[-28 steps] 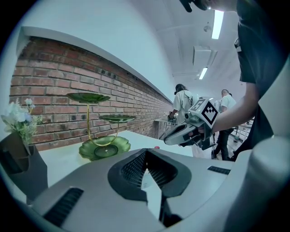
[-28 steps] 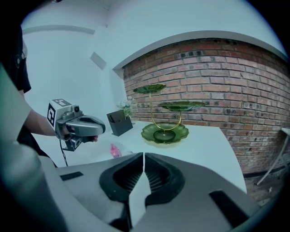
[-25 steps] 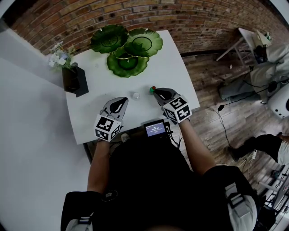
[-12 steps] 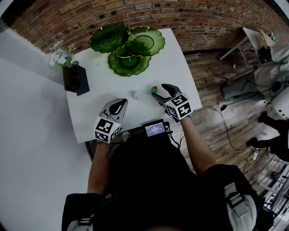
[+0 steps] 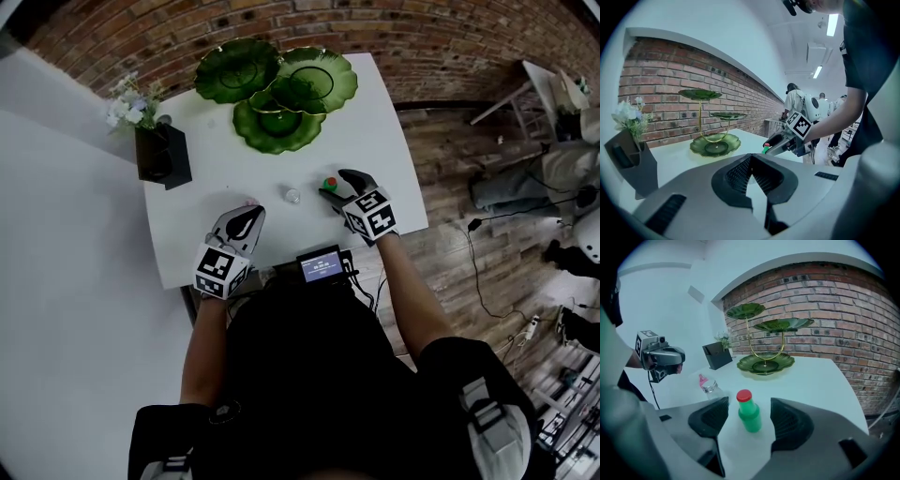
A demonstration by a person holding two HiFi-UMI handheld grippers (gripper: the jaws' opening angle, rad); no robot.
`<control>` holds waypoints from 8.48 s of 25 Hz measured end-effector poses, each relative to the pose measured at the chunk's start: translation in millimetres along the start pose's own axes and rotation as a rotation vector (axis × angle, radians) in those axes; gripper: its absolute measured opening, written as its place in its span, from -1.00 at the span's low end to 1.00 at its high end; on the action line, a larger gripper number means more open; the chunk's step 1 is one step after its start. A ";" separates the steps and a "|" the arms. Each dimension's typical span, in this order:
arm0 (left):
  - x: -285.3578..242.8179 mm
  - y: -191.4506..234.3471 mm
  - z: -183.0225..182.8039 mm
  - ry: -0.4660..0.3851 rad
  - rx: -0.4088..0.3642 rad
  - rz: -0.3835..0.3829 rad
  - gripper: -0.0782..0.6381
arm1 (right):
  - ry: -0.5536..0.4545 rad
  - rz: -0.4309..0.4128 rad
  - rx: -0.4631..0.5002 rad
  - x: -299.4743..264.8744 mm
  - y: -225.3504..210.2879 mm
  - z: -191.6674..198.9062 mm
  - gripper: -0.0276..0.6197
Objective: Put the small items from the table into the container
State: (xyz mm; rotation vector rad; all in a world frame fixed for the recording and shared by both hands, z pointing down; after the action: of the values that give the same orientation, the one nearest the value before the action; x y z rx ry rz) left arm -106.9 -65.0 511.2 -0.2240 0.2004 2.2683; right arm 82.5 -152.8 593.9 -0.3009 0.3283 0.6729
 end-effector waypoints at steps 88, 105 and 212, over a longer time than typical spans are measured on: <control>-25.2 58.7 -17.3 0.003 -0.003 -0.082 -0.76 | -0.059 -0.049 0.103 -126.0 -33.7 -81.2 -0.36; -33.6 55.1 -18.3 0.001 -0.005 -0.045 -0.76 | 0.059 -0.021 0.159 -116.1 -33.4 -54.1 -0.36; 25.4 26.3 -2.9 -0.102 0.043 -0.056 -0.76 | 0.072 -0.210 -0.025 -24.5 79.3 -32.2 -0.26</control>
State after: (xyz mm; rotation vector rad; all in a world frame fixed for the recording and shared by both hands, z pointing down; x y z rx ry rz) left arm -143.0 -64.0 504.5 -0.0898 0.1865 2.2106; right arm 6.7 -119.5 561.2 -0.3784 0.3517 0.4609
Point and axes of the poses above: the fingertips, and each gripper's own axes: x backward along the fingers, y to its left, z out of its underside, the point moved 4 cm from there along x, backward along the fingers, and after that the axes turned 13 degrees about -y, right-handed, at the moved point
